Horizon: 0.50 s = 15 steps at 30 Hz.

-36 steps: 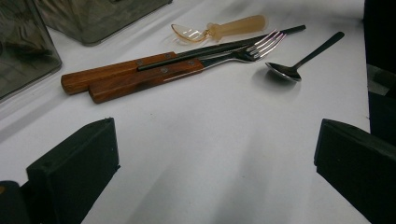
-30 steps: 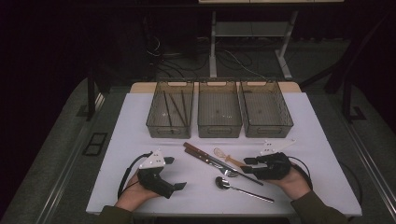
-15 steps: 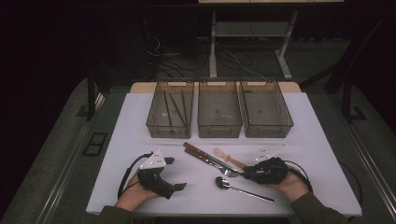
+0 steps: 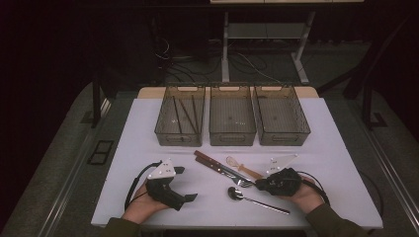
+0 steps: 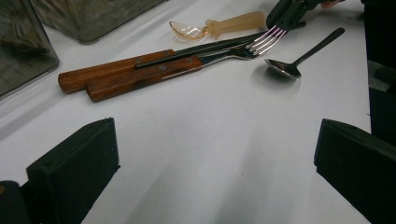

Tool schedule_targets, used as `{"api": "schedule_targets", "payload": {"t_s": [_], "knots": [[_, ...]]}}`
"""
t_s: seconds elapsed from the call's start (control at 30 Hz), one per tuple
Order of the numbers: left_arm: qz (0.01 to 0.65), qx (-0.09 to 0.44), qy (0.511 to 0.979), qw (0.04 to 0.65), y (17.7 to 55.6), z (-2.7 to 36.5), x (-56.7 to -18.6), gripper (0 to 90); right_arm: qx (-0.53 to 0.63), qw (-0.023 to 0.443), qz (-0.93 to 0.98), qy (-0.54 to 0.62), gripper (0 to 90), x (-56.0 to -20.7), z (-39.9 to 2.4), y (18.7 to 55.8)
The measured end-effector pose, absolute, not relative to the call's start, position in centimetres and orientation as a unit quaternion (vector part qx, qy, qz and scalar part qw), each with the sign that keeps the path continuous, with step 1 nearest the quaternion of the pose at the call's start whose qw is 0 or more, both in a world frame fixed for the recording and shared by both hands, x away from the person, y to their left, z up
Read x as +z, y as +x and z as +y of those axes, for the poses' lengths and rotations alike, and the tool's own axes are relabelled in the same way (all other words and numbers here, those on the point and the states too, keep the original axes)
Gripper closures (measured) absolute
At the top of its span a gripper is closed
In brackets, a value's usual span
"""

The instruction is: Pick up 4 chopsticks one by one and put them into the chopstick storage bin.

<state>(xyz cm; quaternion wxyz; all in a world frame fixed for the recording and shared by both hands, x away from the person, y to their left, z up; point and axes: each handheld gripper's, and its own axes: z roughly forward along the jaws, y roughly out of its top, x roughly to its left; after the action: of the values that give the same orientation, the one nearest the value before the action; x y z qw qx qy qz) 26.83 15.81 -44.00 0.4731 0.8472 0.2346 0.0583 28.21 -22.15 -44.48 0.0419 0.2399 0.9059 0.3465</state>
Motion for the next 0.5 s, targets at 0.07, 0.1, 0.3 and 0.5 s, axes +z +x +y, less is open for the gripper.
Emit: {"api": "schedule_targets", "payload": {"t_s": [0.07,0.1,0.3,0.5], "knots": [[0.234,0.058,0.847,0.473,26.83,15.81,-43.99,0.0,0.347,0.043,0.906,0.239,84.5,-44.48,-22.17,28.21],[0.234,0.058,0.847,0.473,26.83,15.81,-43.99,0.0,0.347,0.044,0.906,0.238,84.6,-44.48,-22.17,28.21],[0.234,0.058,0.847,0.473,26.83,15.81,-43.99,0.0,0.344,0.049,0.908,0.235,85.2,-44.37,-22.22,28.28],[0.234,0.058,0.847,0.473,26.83,15.82,-43.98,0.0,0.363,0.049,0.899,0.242,85.4,-43.85,-22.74,28.42]]}}
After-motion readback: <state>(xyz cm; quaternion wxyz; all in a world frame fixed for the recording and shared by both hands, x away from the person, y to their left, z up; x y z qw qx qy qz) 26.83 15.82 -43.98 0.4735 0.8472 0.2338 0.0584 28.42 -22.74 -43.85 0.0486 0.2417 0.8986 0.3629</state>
